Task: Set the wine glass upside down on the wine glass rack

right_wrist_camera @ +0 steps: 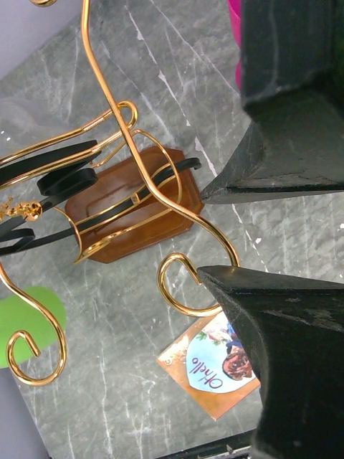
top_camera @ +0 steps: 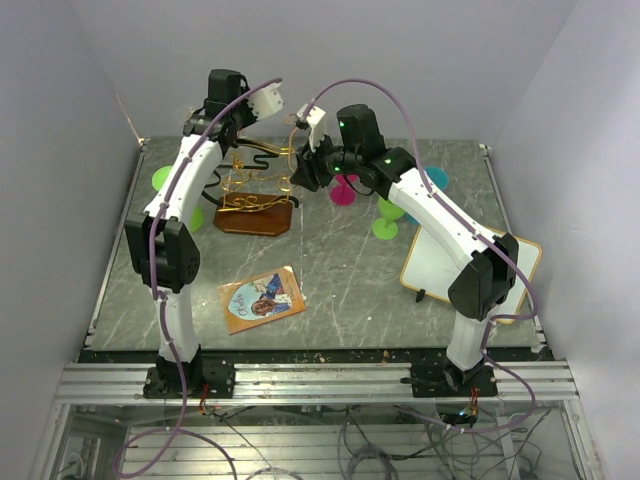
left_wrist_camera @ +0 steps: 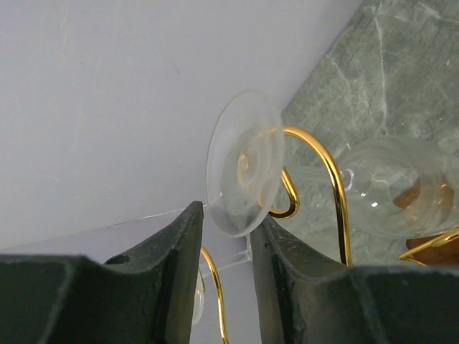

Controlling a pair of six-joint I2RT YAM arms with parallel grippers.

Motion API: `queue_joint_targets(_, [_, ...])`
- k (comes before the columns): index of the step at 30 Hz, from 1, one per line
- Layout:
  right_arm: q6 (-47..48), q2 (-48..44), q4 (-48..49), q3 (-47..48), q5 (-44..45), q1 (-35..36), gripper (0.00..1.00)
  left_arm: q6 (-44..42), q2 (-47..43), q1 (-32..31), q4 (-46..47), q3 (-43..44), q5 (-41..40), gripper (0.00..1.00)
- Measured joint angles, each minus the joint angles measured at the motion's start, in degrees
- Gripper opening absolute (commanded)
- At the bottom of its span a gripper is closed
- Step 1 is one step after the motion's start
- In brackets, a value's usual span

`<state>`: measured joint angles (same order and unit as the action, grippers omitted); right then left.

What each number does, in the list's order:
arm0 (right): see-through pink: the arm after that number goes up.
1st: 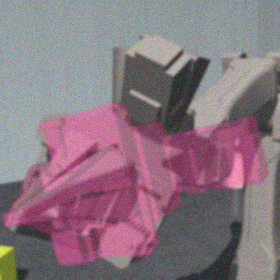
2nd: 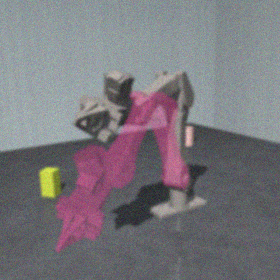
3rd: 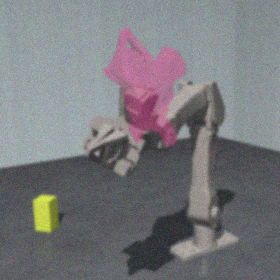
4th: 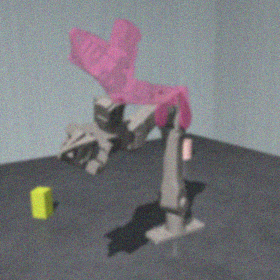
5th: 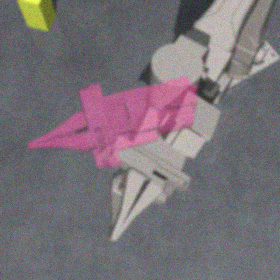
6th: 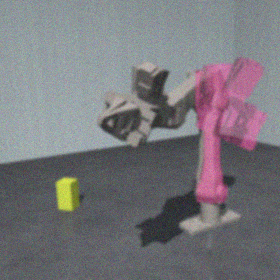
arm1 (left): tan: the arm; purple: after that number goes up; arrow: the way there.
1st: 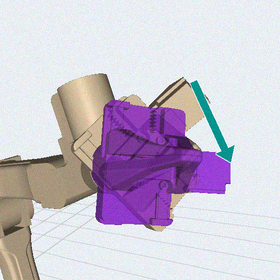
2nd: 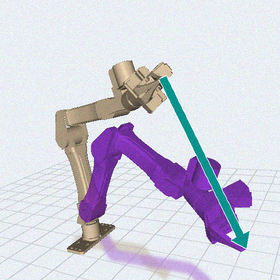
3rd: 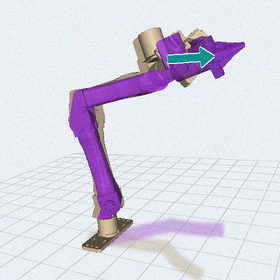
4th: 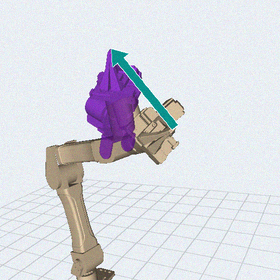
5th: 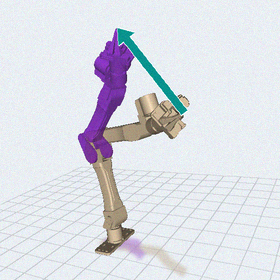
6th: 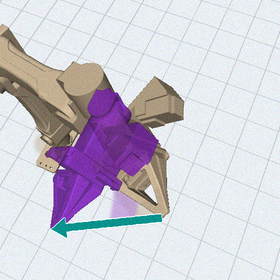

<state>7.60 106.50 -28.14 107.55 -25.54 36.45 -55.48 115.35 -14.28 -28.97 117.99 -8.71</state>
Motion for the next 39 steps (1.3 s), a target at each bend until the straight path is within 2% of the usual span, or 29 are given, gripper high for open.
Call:
queue_joint_targets(33, [0.2, 0.0, -0.2, 0.0, -0.6, 0.0, 0.4, -0.9, -4.6, 1.7, 0.8, -5.0, -0.1, 0.5])
queue_joint_targets(39, [0.4, 0.0, -0.2, 0.0, -0.6, 0.1, 0.44, -0.5, -6.2, 2.3, 0.4, -5.8, -0.2, 0.51])
